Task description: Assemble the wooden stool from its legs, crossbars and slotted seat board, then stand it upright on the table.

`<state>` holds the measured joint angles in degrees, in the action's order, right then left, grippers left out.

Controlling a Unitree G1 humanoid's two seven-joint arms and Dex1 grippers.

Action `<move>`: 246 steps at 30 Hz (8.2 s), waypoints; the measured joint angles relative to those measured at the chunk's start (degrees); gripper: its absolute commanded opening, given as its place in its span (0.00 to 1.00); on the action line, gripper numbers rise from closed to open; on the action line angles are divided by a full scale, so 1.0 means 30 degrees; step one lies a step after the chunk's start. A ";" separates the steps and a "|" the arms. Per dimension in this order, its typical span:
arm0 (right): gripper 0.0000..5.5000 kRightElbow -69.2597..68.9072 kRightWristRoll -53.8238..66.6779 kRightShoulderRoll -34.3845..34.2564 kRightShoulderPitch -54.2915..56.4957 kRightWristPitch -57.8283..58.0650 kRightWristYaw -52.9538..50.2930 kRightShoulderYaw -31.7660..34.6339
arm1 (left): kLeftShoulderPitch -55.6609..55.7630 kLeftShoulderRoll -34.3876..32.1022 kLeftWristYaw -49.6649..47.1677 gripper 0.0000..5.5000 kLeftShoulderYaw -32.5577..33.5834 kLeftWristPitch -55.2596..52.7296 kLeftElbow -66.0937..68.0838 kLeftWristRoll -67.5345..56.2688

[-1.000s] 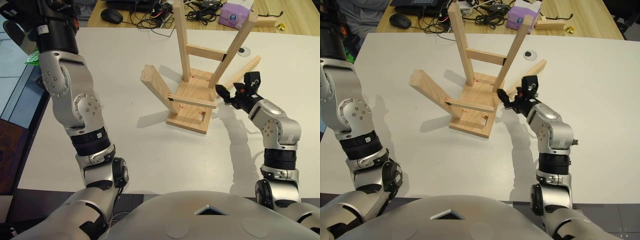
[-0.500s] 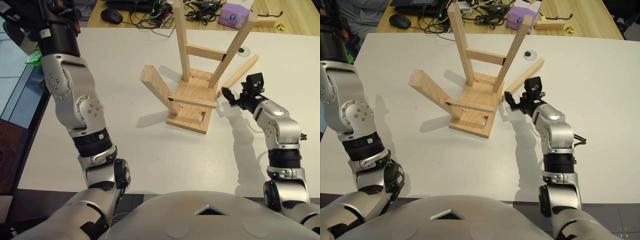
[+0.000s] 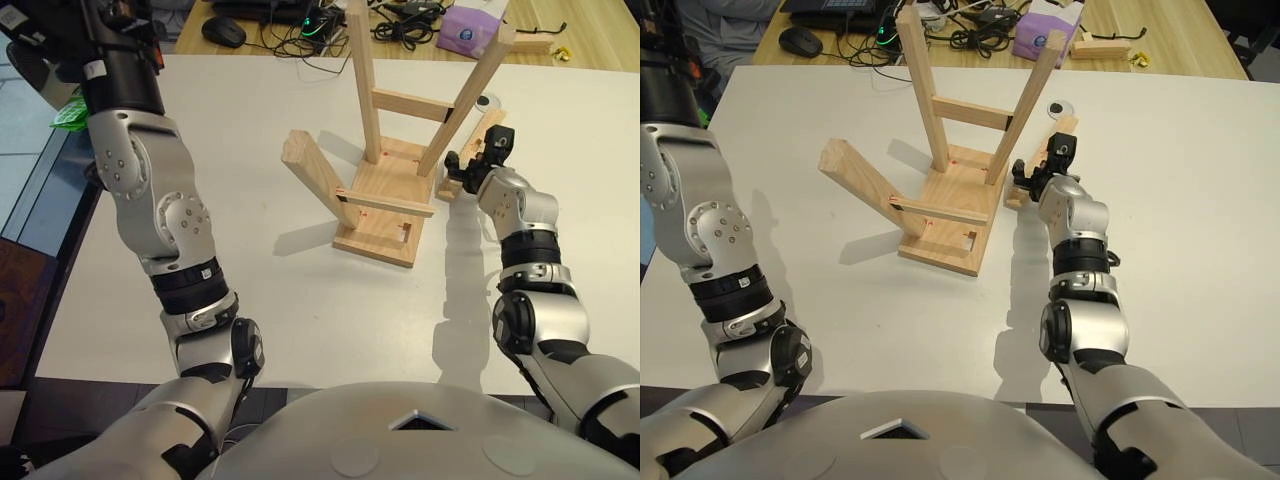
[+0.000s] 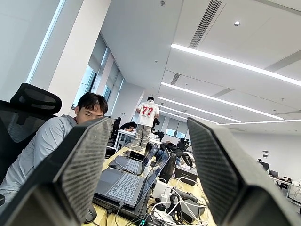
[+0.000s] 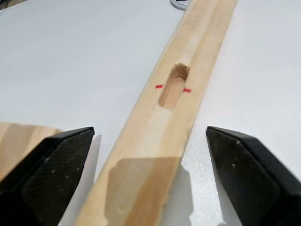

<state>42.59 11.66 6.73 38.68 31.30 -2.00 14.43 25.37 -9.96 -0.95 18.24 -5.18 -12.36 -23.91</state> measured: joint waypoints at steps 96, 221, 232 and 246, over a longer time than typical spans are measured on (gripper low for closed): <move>0.39 -1.8709 0.0103 0.5225 -0.2834 -1.2017 1.0174 -0.5175 | 0.4852 0.0599 0.8011 0.55 -0.5599 -1.0921 -0.0582 -0.7611; 0.19 -2.0946 1.6141 0.7845 -0.2020 0.2589 1.2068 0.3584 | -0.3466 -0.5545 1.0648 0.49 0.0067 -0.6335 0.1770 -0.1050; 0.19 -2.1483 1.7217 0.9329 -0.3789 0.2938 1.1295 0.4527 | -0.8931 -0.2857 1.0488 0.49 -0.5270 -0.6946 0.2260 0.0605; 0.19 -1.6271 1.4063 1.1037 -0.6125 0.2689 1.4379 0.2911 | -1.0393 0.0480 0.9232 0.49 -1.1394 -0.7816 0.0587 0.2570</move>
<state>-6.22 53.84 39.84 20.30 39.37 41.14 23.16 -5.81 -8.52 26.75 -15.94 -28.63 -10.60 -16.20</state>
